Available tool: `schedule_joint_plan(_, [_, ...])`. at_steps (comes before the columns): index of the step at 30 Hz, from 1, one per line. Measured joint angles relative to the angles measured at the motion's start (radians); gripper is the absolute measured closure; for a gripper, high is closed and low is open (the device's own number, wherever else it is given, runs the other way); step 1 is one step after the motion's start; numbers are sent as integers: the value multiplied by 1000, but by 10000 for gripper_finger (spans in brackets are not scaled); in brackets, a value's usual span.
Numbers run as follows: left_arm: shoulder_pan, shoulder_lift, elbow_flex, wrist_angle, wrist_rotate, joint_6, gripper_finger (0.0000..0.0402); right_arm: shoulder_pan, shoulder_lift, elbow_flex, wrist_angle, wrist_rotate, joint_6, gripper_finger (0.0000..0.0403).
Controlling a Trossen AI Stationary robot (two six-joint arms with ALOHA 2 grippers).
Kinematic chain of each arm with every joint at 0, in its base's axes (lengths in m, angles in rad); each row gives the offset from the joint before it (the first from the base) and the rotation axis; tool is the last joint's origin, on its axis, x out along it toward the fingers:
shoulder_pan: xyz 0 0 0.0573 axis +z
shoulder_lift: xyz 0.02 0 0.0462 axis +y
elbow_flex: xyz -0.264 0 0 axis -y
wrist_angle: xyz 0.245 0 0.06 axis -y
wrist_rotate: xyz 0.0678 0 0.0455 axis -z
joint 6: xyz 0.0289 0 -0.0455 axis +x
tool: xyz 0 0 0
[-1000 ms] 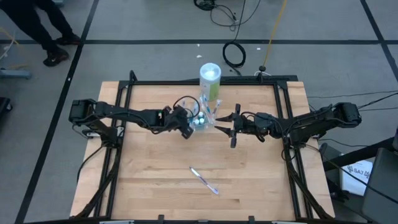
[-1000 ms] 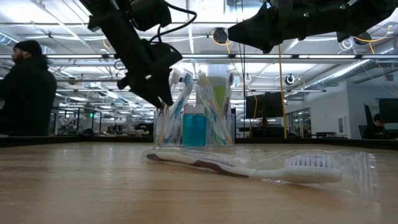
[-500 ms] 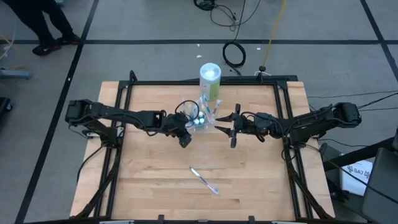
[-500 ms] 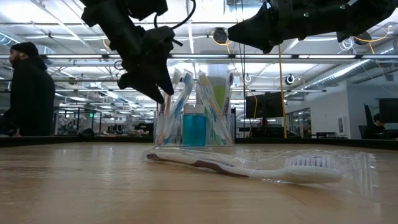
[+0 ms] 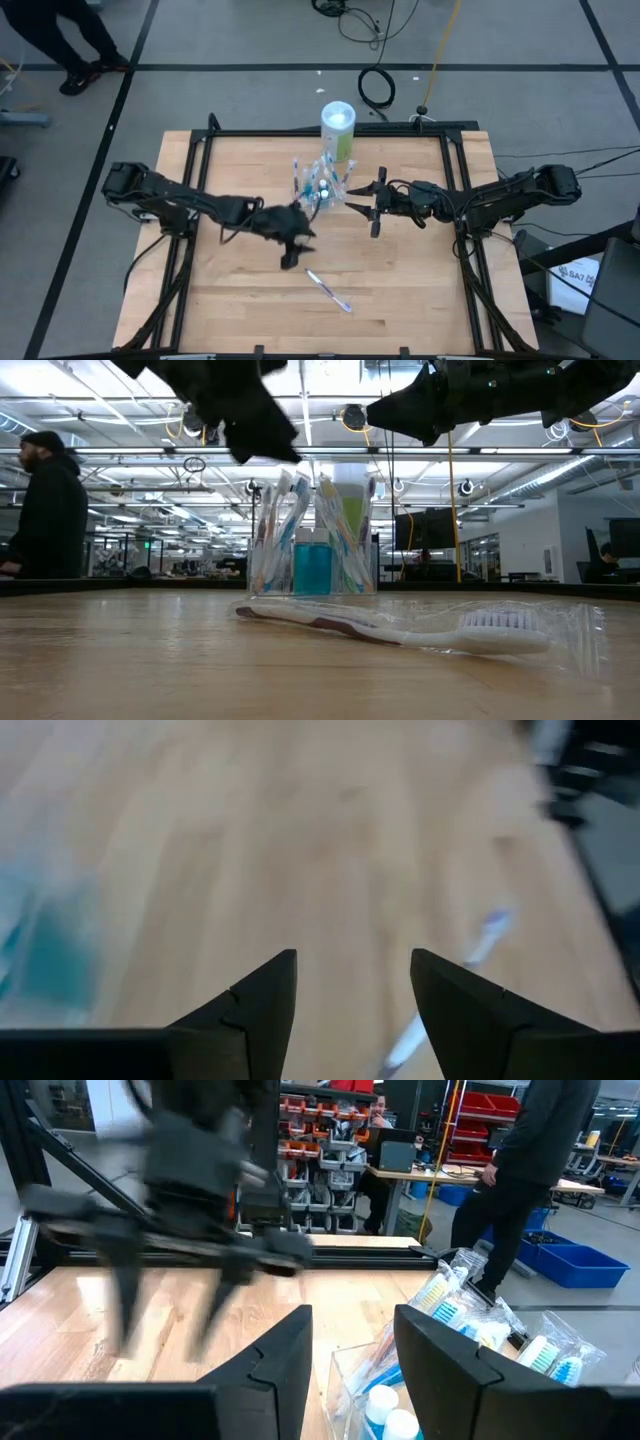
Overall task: Pick & Place toothbrushing station
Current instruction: Put the violet toothbrush into the transparent organizer
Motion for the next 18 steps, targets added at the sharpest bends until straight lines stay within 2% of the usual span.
schedule_joint_plan(6, [-112,66,1,173,1,224,197,0,0,0,0,0,1,268])
schedule_joint_plan(13, [-155,223,0,337,3,269,197,0,0,0,-5,0,8,268])
schedule_joint_plan(18, [-154,316,1,449,85,288,197,0,0,0,-5,0,8,268])
